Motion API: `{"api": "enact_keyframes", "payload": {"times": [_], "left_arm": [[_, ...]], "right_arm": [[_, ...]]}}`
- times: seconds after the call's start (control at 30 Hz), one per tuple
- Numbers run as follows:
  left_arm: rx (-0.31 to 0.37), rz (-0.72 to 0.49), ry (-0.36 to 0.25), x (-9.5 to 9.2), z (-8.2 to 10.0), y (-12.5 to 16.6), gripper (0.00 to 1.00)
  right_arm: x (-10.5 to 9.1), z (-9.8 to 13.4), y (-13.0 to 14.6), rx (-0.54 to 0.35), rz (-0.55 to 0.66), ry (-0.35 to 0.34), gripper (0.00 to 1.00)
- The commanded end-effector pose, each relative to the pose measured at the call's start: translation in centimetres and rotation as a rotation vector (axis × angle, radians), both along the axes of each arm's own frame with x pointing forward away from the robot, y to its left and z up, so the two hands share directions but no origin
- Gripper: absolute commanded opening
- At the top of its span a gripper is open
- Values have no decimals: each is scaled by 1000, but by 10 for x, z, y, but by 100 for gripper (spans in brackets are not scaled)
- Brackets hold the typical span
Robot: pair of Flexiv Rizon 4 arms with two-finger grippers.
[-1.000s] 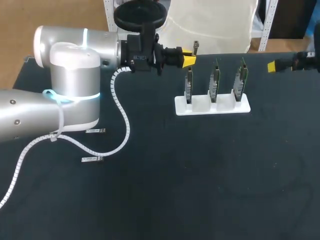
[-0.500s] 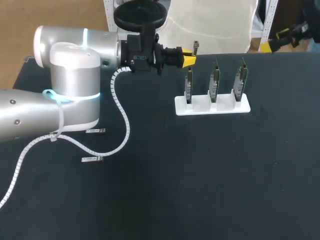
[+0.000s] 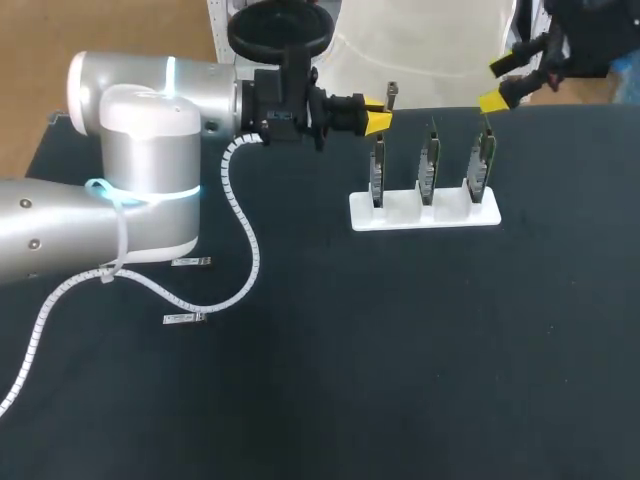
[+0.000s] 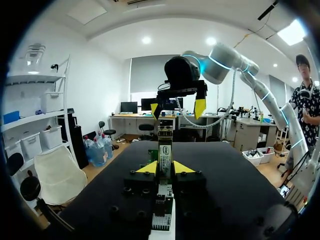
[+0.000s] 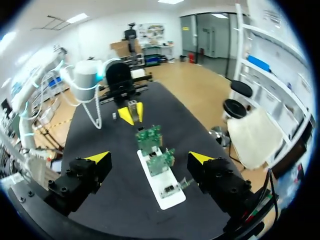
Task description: Pick up the optical module with the left hand, and insert it into the network port with the right hand.
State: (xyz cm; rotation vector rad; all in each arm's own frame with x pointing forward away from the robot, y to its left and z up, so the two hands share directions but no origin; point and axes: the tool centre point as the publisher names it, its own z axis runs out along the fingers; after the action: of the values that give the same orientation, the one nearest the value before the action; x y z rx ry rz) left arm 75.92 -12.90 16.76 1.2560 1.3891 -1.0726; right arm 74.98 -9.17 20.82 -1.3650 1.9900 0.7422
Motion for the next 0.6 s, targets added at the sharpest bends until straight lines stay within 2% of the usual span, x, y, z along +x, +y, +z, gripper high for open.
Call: {"api": "enact_keyframes", "payload": {"times": [0.03,0.33,0.6], "left_arm": [[-6,7,-5,-2,-1,0,0],[-6,7,-5,-2,-1,0,0],[-6,7,-5,-2,-1,0,0]], "right_arm": [[7,0,13,44,204,98,100],[9,5,39,28,316,79,100],[10,0,55,27,328,61,100]]}}
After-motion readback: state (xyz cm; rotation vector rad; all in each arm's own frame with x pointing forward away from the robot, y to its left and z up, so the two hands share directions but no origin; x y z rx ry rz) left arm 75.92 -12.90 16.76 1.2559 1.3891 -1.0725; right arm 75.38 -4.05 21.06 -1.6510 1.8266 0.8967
